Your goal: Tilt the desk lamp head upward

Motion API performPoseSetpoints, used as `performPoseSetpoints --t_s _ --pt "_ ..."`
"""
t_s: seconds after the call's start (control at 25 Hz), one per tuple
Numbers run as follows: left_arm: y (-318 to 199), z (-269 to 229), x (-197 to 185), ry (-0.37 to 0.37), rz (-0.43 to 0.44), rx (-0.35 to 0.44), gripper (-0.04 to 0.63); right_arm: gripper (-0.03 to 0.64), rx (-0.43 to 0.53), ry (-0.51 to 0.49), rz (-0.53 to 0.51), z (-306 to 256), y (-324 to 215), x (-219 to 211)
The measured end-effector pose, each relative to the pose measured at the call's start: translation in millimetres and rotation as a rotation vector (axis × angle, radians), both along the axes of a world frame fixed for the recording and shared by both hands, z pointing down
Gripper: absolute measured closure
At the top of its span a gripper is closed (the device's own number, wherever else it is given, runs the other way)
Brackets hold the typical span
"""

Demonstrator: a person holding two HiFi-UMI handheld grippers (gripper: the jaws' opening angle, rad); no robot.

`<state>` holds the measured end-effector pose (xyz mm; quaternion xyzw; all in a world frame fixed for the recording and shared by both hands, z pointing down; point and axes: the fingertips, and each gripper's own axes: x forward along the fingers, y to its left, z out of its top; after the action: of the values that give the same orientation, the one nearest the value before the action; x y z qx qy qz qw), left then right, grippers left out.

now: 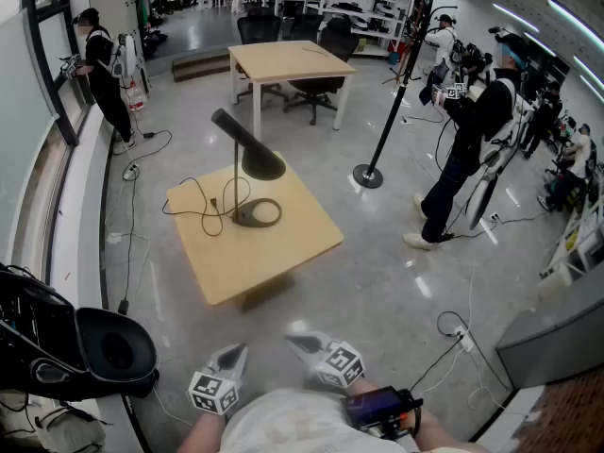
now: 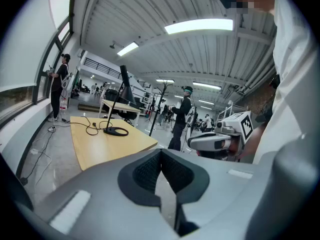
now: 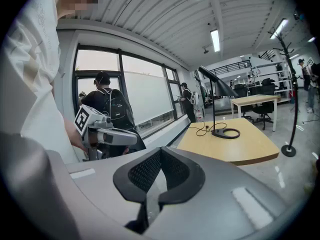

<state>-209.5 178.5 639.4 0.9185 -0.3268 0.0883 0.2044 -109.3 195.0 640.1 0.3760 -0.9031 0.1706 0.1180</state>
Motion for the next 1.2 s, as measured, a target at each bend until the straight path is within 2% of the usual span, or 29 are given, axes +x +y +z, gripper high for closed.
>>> performPoseSetpoints --t_s 0.52,0.8,1.2 --pt "-18.6 -12.8 10.6 -0.002 -0.045 0.017 0.594 0.602 0.035 -0.057 -0.019 -25.3 -28.9 7.9" --pt "-16.7 -15.0 19.5 -0.016 -0.058 0.016 0.594 0.603 0.034 -0.050 -0.033 -24.7 -27.6 16.1" --pt "-19.7 -14.2 61.4 -0.043 -0.042 0.003 0.594 0.603 0.017 -0.046 -0.029 -19.8 -29.9 56.2"
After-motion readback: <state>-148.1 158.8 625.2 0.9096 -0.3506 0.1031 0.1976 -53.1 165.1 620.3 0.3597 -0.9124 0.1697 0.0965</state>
